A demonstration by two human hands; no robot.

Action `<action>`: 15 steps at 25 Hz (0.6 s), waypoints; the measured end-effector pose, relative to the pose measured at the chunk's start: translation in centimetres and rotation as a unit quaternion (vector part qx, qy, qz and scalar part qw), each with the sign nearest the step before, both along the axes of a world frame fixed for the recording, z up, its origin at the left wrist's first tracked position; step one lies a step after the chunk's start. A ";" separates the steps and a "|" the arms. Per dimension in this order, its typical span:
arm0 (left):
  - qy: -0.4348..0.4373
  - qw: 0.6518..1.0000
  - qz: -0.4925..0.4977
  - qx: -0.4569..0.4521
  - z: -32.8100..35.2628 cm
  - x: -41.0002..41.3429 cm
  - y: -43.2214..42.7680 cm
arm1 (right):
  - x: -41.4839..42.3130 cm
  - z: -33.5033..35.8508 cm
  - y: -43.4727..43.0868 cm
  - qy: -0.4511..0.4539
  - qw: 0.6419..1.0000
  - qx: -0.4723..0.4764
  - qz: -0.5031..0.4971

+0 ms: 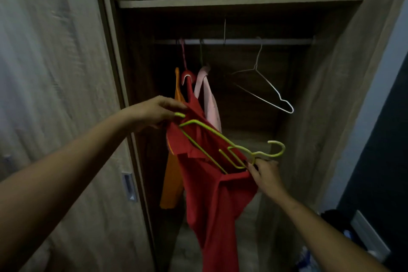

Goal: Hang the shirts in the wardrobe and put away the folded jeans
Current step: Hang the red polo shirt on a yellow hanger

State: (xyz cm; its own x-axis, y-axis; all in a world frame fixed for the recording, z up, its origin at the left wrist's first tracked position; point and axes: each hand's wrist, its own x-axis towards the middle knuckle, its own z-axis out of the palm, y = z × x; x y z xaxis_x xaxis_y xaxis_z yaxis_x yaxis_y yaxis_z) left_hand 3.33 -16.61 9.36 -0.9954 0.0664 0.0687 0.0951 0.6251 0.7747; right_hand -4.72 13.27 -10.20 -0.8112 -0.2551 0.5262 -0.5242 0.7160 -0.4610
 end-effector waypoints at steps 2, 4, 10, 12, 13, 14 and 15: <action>0.026 0.987 -0.006 -0.161 -0.7 0.6 -0.5 | 0.3 1.0 0.0 0.012 0.988 0.152 -0.017; 0.049 0.965 -0.002 -0.257 -1.6 0.8 -0.3 | 0.9 2.9 -0.5 0.018 0.971 0.240 -0.011; 0.084 0.947 -0.086 -0.297 -4.1 1.2 1.5 | 3.3 9.0 -4.2 0.099 0.978 0.153 0.099; 0.087 0.972 -0.103 -0.194 -4.7 1.4 0.9 | 3.0 10.6 -4.0 0.043 0.981 0.079 0.172; 0.122 0.974 -0.096 -0.163 -5.0 1.4 0.1 | 2.8 11.4 -3.6 0.040 0.981 0.052 0.185; 0.166 0.967 -0.080 -0.174 -5.3 1.0 -0.9 | 2.7 12.3 -3.2 0.044 0.981 0.041 0.186; 0.205 0.950 -0.070 -0.224 -5.7 0.4 -1.7 | 2.9 13.2 -2.8 0.046 0.981 0.035 0.183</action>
